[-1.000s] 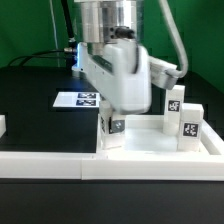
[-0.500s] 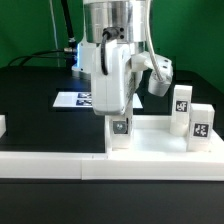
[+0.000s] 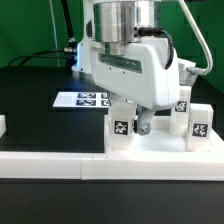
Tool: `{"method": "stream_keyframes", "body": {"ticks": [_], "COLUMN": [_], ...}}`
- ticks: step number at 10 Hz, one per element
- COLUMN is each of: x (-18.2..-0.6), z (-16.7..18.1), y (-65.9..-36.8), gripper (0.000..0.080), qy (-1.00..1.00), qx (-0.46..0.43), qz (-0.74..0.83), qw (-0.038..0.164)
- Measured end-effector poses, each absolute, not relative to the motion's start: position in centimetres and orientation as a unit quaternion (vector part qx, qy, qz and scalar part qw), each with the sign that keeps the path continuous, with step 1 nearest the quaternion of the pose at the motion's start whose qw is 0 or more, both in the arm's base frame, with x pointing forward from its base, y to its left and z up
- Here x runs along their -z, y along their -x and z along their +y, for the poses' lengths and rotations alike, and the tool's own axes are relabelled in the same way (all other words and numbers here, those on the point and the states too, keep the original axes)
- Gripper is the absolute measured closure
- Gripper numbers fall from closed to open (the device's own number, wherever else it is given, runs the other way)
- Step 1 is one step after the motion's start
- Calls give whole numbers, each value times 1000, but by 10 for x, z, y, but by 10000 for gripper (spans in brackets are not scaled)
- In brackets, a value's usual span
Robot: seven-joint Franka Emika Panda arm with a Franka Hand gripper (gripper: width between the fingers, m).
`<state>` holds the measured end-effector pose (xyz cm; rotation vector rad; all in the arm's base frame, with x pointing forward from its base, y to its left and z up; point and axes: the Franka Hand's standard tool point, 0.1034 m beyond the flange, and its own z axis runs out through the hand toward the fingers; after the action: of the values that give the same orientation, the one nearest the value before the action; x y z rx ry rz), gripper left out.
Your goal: Assemble square table
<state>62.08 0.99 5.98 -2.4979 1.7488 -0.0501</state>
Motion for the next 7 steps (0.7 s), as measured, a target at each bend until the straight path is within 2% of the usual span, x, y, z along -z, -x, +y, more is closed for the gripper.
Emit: {"method": "stream_keyframes", "body": {"ticks": [5,7], "x": [-66,-62], "z": [-2,1], "y": [-628,-626], "gripper": [151,151], "qy": [964,986], "qx": [39,38], "qz": [262,158], "qw": [32,25]}}
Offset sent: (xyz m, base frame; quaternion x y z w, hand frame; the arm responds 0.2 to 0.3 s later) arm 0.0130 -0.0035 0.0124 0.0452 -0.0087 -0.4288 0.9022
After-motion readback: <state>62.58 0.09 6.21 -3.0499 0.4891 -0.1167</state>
